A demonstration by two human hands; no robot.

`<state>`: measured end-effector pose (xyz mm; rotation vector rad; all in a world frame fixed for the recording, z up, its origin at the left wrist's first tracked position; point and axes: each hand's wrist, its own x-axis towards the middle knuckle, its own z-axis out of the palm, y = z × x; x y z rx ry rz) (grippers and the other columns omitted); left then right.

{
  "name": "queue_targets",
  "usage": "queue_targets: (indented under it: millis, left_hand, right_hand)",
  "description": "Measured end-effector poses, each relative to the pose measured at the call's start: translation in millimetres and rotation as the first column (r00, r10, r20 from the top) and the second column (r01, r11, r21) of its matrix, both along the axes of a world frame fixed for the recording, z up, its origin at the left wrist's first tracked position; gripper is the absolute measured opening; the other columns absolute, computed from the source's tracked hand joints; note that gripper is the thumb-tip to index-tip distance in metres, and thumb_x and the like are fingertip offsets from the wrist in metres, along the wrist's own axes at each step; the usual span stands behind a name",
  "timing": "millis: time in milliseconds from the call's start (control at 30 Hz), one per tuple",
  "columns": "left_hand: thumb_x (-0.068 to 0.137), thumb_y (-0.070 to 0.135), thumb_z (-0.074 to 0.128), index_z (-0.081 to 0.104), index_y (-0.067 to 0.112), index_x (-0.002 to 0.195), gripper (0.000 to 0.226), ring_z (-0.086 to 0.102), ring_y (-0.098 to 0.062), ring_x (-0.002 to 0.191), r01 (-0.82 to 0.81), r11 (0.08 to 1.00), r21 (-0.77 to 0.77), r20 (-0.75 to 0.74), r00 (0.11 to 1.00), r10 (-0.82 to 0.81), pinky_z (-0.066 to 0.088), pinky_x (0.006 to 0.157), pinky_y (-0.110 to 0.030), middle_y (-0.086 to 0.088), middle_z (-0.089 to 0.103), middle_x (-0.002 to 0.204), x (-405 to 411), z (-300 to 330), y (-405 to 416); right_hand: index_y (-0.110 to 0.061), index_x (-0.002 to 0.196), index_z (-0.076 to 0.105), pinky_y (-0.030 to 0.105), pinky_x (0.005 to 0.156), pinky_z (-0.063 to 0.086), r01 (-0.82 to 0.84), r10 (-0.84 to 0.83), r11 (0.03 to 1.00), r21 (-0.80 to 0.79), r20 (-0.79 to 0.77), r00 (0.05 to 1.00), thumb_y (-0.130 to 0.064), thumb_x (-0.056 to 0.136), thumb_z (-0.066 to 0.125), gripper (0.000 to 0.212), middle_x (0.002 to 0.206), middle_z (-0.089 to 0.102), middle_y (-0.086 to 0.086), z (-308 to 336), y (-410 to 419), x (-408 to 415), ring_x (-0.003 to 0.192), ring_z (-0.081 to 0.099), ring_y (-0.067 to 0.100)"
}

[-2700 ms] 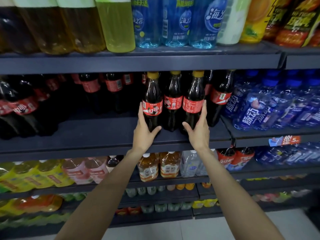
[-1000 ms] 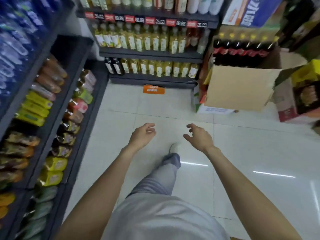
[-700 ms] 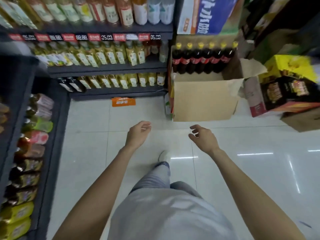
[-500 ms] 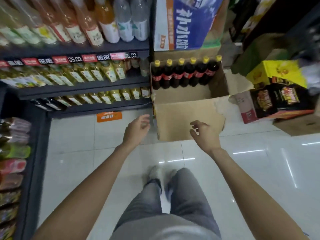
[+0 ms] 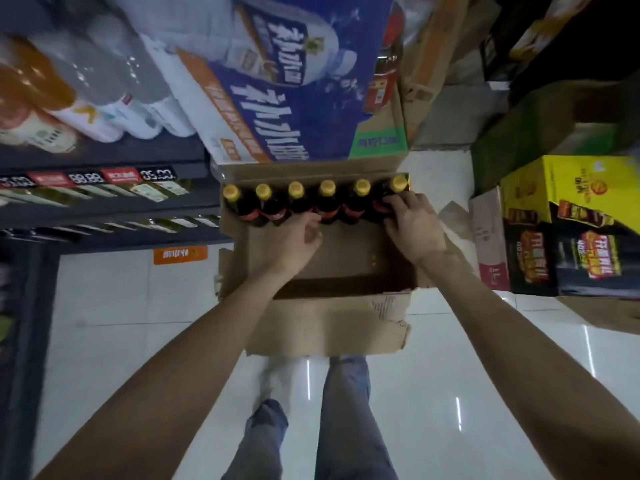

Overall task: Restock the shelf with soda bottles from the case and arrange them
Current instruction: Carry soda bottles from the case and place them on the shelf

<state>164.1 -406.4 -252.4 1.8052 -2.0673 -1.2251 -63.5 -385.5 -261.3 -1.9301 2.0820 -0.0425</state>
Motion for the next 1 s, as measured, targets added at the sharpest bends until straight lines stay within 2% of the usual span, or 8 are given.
queue_targets:
  millis: [167,300,400,467,633,733,833,1000]
  left_hand:
    - [0.091,0.024,0.061,0.054,0.017,0.128,0.038,0.052,-0.023,0.120,-0.022,0.991,-0.136,0.114,0.993,0.037,0.045,0.098,-0.038,-0.005,0.057,0.128,-41.1,-23.2,-35.0]
    - [0.089,0.025,0.064,0.054,0.019,0.128,0.041,0.047,-0.025,0.121,-0.042,0.979,-0.198,0.190,0.978,0.081,0.046,0.097,-0.038,-0.007,0.052,0.127,-57.0,-34.7,-44.6]
    - [0.086,0.027,0.066,0.055,0.018,0.129,0.045,0.045,-0.028,0.120,0.079,0.946,-0.314,0.303,0.953,0.021,0.042,0.097,-0.037,-0.009,0.053,0.125,-64.3,-39.2,-49.7]
    - [0.084,0.028,0.069,0.056,0.015,0.129,0.048,0.047,-0.029,0.117,0.186,0.908,-0.375,0.339,0.939,-0.052,0.040,0.098,-0.036,-0.010,0.055,0.123,-71.8,-41.8,-54.3]
    - [0.085,0.021,0.067,0.040,0.014,0.141,0.063,0.041,-0.028,0.128,0.356,0.892,-0.280,0.372,0.896,-0.241,0.047,0.094,-0.036,-0.012,0.042,0.137,-98.2,-54.8,-58.7]
    - [0.087,0.017,0.066,0.043,0.013,0.136,0.054,0.044,-0.029,0.126,0.328,0.915,-0.235,0.363,0.903,-0.231,0.042,0.099,-0.036,-0.013,0.043,0.134,-107.1,-64.6,-62.5]
    - [0.083,0.013,0.069,0.055,0.010,0.117,0.037,0.053,-0.029,0.112,0.257,0.928,-0.271,0.298,0.939,-0.174,0.044,0.091,-0.035,-0.012,0.051,0.122,-108.8,-68.5,-62.1]
    - [0.073,0.011,0.078,0.063,0.008,0.100,0.030,0.062,-0.027,0.097,0.075,0.940,-0.334,0.114,0.993,-0.039,0.050,0.082,-0.036,-0.009,0.059,0.109,-91.5,-65.8,-34.0]
  right_hand:
    - [-0.011,0.133,0.042,0.045,0.094,0.041,-0.062,0.067,0.996,0.072,-0.075,0.995,-0.023,0.085,0.062,0.054,0.130,0.043,0.021,-31.4,-41.8,-35.0,0.114,0.041,0.039]
    - [-0.018,0.137,0.036,0.044,0.086,0.046,-0.078,0.074,0.979,0.189,0.029,0.997,-0.021,0.091,0.057,0.051,0.134,0.035,0.018,-46.2,-56.5,-36.6,0.115,0.044,0.036]
    - [-0.011,0.126,0.047,0.045,0.080,0.047,-0.072,0.059,0.989,0.128,0.106,0.993,-0.010,0.090,0.057,0.038,0.135,0.035,0.020,-46.6,-56.6,-36.0,0.101,0.053,0.041]
    - [-0.006,0.117,0.053,0.043,0.072,0.048,-0.074,0.064,0.995,0.062,0.143,0.988,-0.010,0.088,0.060,0.031,0.128,0.042,0.020,-45.5,-48.6,-33.7,0.088,0.058,0.042]
    - [-0.003,0.106,0.057,0.038,0.063,0.053,0.000,0.010,0.999,-0.043,0.222,0.975,-0.013,0.083,0.067,0.027,0.113,0.051,0.019,-48.8,-22.1,-22.6,0.071,0.062,0.036]
    - [-0.004,0.110,0.057,0.037,0.068,0.053,0.037,-0.031,0.999,-0.025,0.209,0.977,-0.016,0.086,0.065,0.028,0.117,0.049,0.018,-54.5,-20.6,-19.2,0.076,0.063,0.035]
    - [-0.005,0.110,0.059,0.035,0.066,0.053,0.086,-0.070,0.995,-0.060,0.230,0.971,-0.016,0.085,0.067,0.028,0.116,0.051,0.017,-63.1,-14.6,-15.2,0.076,0.064,0.033]
    - [-0.006,0.108,0.064,0.036,0.075,0.055,0.280,-0.250,0.960,-0.020,0.398,0.883,-0.015,0.079,0.074,0.033,0.115,0.055,0.016,-75.8,-1.7,-6.7,0.087,0.063,0.032]
